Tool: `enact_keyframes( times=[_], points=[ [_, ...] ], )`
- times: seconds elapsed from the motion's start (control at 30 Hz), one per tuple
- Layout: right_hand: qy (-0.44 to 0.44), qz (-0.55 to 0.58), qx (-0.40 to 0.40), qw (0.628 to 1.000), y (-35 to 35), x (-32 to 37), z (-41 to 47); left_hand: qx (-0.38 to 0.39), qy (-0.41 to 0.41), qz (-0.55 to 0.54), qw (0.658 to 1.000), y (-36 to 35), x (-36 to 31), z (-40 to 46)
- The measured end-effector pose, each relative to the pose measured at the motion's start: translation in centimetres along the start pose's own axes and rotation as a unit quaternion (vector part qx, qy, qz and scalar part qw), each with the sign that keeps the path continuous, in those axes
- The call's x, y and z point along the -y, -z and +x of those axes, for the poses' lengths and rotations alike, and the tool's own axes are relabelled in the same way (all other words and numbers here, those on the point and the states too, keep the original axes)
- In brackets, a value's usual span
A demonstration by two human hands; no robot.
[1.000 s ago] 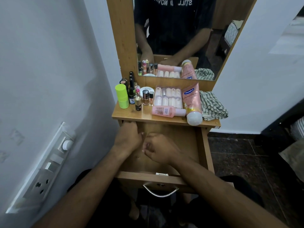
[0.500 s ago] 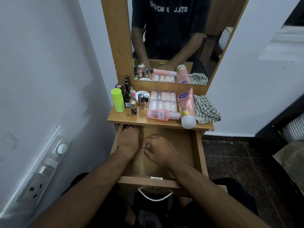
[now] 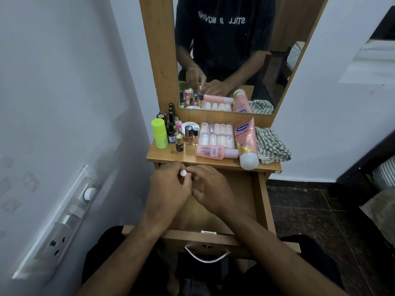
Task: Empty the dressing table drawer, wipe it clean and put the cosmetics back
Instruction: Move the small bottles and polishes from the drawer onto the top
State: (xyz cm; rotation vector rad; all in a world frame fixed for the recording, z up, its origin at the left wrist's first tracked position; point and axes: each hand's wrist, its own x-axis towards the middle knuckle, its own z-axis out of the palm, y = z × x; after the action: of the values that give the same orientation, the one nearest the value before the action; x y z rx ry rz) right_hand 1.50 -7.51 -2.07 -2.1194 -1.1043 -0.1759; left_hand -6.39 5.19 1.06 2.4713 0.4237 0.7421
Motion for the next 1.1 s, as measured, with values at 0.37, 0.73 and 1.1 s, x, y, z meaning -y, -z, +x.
enact_keyframes(
  times=[0.37,0.73,1.1],
  points=[
    [-0.039,0.071,-0.155,0.985,1.4,1.8,3.5,-0.106,0.063,-0.214,0.969,0.0,-0.3,1.8],
    [-0.09,-0.025,-0.14,0.986,2.4,1.1,7.6,-0.089,0.031,-0.168,0.981,-2.8,2.5,0.6],
    [-0.135,-0.047,-0.134,0.981,2.0,0.6,8.0,-0.056,0.012,-0.148,0.987,-3.4,2.4,0.3]
  ],
)
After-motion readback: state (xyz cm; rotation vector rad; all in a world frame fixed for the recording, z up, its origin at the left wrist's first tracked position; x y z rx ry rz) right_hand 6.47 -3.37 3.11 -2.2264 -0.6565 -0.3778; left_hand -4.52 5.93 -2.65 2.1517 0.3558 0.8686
